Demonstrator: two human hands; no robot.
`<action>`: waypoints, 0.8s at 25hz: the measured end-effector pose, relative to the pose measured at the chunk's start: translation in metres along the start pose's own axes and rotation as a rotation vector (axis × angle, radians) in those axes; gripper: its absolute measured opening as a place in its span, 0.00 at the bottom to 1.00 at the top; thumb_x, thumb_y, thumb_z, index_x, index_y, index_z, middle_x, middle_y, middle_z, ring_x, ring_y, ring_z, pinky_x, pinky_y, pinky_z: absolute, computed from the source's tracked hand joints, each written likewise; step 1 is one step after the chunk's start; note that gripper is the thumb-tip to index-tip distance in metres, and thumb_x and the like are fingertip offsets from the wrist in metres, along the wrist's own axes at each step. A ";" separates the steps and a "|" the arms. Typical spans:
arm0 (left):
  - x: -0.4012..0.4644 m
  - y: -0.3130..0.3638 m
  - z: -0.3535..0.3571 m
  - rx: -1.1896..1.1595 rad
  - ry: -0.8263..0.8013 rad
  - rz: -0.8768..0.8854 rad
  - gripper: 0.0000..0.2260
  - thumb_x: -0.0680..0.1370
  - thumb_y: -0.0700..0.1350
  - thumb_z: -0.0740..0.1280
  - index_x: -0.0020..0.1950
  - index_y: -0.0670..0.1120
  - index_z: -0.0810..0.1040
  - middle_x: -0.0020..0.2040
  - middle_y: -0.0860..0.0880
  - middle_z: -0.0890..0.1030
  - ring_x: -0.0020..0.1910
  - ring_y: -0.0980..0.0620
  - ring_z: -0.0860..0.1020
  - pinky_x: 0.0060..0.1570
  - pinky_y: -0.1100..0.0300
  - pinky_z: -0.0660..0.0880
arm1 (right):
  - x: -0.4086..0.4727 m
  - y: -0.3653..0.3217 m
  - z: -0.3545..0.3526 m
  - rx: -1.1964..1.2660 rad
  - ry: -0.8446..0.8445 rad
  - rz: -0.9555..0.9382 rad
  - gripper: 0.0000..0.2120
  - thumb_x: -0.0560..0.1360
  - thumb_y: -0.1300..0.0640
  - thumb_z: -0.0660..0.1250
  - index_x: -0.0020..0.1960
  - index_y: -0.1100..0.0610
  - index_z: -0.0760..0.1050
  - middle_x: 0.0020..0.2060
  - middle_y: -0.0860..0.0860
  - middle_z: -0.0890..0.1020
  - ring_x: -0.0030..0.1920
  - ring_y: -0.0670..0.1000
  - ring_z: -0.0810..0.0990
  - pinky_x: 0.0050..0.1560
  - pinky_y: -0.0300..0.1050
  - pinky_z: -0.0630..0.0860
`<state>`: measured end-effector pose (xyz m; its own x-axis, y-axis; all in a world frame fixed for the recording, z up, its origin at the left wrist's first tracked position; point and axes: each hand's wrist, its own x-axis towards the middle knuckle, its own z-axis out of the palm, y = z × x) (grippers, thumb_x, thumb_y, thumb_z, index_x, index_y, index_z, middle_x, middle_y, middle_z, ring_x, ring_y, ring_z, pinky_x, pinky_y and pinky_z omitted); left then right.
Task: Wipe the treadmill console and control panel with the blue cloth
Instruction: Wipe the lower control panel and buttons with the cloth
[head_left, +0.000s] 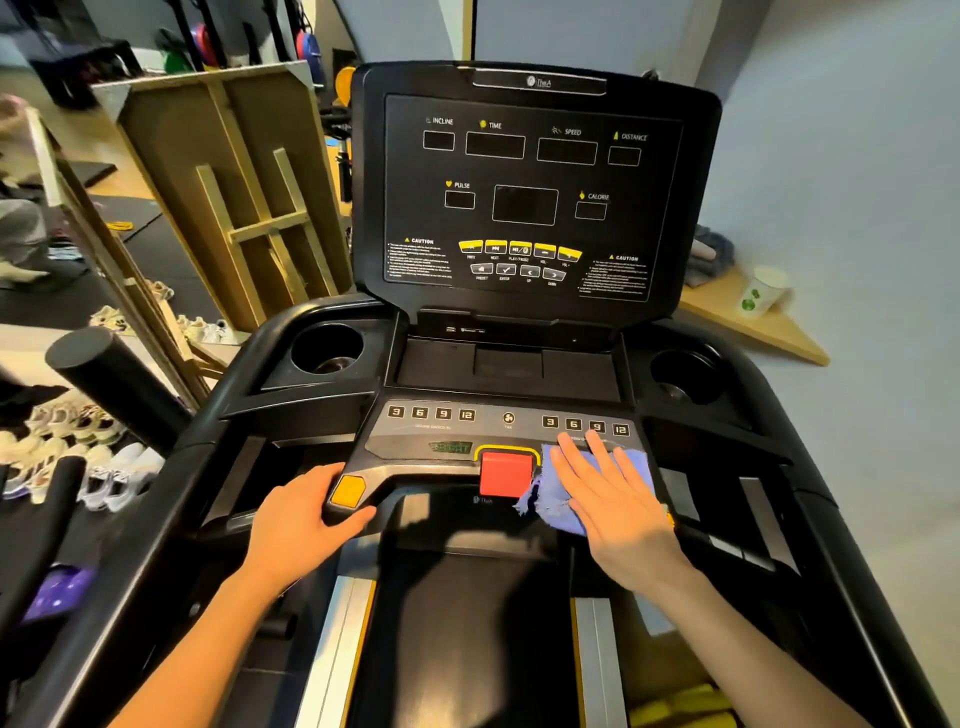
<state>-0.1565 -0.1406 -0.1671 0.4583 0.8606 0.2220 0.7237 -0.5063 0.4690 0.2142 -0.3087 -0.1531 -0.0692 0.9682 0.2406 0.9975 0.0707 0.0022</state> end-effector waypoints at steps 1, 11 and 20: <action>0.000 0.001 -0.001 -0.007 -0.007 0.000 0.24 0.70 0.66 0.71 0.61 0.59 0.72 0.50 0.58 0.80 0.44 0.60 0.77 0.42 0.64 0.72 | -0.005 0.003 -0.001 -0.021 0.002 0.020 0.32 0.77 0.63 0.57 0.80 0.57 0.56 0.78 0.55 0.63 0.79 0.62 0.57 0.74 0.61 0.59; 0.001 0.000 0.000 0.007 -0.017 -0.014 0.28 0.70 0.66 0.71 0.64 0.51 0.77 0.50 0.57 0.82 0.43 0.59 0.78 0.43 0.60 0.75 | -0.030 0.021 -0.006 -0.148 -0.151 0.337 0.40 0.74 0.63 0.65 0.81 0.56 0.51 0.81 0.55 0.54 0.80 0.63 0.46 0.76 0.62 0.54; 0.003 -0.003 0.001 -0.004 -0.036 -0.009 0.33 0.69 0.71 0.64 0.64 0.51 0.76 0.51 0.55 0.83 0.45 0.56 0.81 0.44 0.59 0.78 | 0.036 0.030 -0.018 -0.036 -0.242 0.702 0.30 0.84 0.54 0.53 0.82 0.56 0.45 0.81 0.56 0.47 0.80 0.63 0.47 0.76 0.62 0.58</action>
<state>-0.1569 -0.1370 -0.1687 0.4699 0.8626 0.1873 0.7258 -0.4983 0.4744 0.2424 -0.2763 -0.1271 0.5873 0.8090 -0.0236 0.8080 -0.5878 -0.0409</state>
